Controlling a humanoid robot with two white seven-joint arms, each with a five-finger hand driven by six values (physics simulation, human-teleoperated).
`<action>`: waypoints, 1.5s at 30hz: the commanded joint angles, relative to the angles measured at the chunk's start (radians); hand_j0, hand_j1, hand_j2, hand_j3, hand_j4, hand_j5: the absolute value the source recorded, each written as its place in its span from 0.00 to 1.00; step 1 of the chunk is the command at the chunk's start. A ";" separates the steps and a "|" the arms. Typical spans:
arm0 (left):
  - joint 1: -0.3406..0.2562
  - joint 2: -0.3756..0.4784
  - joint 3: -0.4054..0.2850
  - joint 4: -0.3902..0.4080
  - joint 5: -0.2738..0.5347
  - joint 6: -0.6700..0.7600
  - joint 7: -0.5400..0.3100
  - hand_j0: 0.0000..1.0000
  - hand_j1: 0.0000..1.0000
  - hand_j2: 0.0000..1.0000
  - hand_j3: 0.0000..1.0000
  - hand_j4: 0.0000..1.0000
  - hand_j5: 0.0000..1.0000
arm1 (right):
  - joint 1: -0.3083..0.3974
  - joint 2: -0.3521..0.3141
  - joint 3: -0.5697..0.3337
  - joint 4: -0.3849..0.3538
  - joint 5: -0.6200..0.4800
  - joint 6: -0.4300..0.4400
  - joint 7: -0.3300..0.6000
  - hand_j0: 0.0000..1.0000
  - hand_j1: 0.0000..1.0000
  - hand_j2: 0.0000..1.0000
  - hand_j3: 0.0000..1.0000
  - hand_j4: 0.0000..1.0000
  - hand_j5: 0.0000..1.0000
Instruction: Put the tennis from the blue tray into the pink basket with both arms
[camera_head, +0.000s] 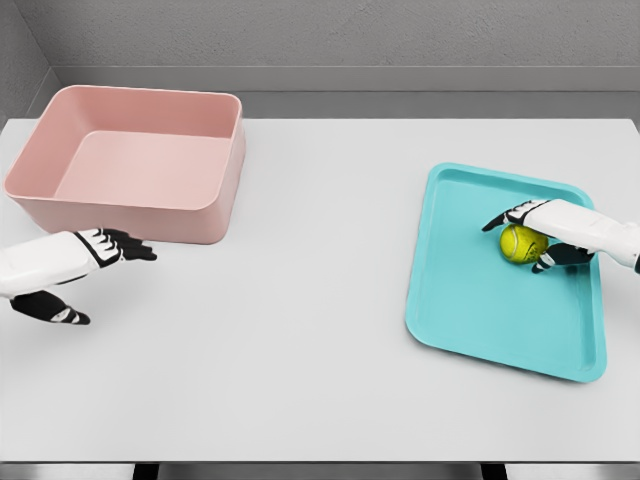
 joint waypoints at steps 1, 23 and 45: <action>0.000 0.001 -0.008 0.002 0.018 0.001 0.001 1.00 1.00 1.00 1.00 1.00 1.00 | 0.000 -0.003 0.004 0.002 0.031 -0.001 -0.005 0.71 0.71 0.71 0.71 0.71 0.71; -0.063 0.001 -0.007 -0.009 -0.171 0.001 -0.018 1.00 1.00 1.00 1.00 1.00 1.00 | 0.002 -0.026 -0.022 -0.005 0.024 -0.001 -0.005 0.53 0.53 0.53 0.53 0.53 0.53; -0.064 0.043 -0.002 0.017 -0.165 0.001 -0.013 1.00 1.00 1.00 1.00 1.00 1.00 | -0.011 -0.080 -0.069 -0.307 0.031 -0.001 0.039 0.42 0.42 0.42 0.42 0.42 0.42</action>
